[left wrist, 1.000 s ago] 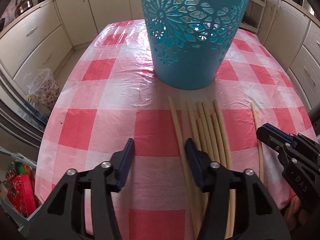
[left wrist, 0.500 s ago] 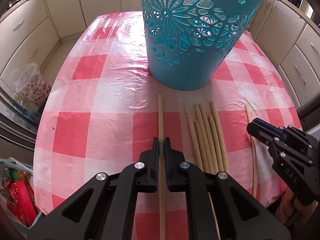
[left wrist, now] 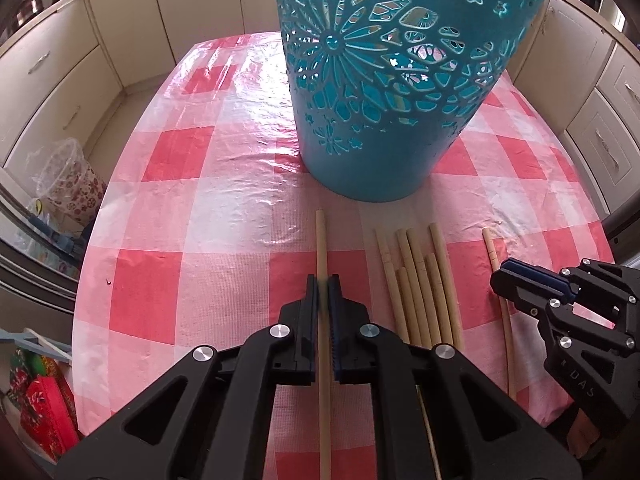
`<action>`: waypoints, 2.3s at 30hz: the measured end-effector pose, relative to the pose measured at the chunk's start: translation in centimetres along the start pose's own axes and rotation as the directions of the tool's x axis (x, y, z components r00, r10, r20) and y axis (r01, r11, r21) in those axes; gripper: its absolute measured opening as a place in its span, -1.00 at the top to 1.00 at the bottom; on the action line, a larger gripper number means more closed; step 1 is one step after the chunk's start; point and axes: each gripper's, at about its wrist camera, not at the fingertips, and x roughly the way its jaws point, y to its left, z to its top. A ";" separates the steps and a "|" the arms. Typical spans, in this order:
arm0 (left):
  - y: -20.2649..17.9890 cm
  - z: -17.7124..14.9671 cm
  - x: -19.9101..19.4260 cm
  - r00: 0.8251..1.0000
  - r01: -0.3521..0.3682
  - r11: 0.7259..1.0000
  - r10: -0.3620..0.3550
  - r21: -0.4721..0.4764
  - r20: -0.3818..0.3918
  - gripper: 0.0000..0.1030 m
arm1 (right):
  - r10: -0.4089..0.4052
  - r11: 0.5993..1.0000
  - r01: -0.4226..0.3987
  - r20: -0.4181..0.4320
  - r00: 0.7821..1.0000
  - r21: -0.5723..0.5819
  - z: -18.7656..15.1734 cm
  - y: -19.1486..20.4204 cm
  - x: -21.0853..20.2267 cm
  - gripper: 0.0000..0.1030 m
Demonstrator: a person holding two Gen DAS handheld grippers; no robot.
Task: Organize utensils
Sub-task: 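Lift the stick with the left gripper and drop it into the teal basket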
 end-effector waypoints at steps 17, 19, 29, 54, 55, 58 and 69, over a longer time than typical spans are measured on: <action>6.3 -1.1 -13.0 0.899 0.257 0.950 -0.166 -0.179 0.406 0.90 | -0.069 0.998 0.068 0.066 0.995 0.019 -2.3 0.6 -1.0 0.82; 6.1 0.0 -15.1 0.870 0.272 0.948 -0.170 -0.164 0.462 0.90 | -0.073 0.997 0.071 0.087 0.994 0.024 -2.7 0.8 -1.1 0.82; 4.1 5.6 -19.7 0.780 0.290 0.952 -0.174 -0.100 0.601 0.90 | -0.023 0.998 0.014 0.148 0.989 0.058 -3.4 -0.2 -1.5 0.82; 1.9 16.1 -11.7 0.725 0.202 0.956 0.000 -0.213 0.689 0.90 | 0.098 0.984 -0.120 0.165 0.981 0.129 -3.2 -2.1 -1.3 0.82; 2.0 15.9 -11.3 0.728 0.201 0.955 0.002 -0.217 0.686 0.90 | 0.101 0.984 -0.123 0.165 0.981 0.132 -3.2 -2.2 -1.3 0.82; 1.8 15.5 -10.3 0.747 0.180 0.961 0.005 -0.211 0.665 0.90 | 0.109 0.981 -0.133 0.165 0.980 0.140 -3.2 -2.3 -1.3 0.82; 1.0 11.8 -9.5 0.819 0.102 0.981 0.010 -0.163 0.573 0.79 | 0.107 0.981 -0.130 0.163 0.981 0.142 -3.1 -2.2 -1.3 0.82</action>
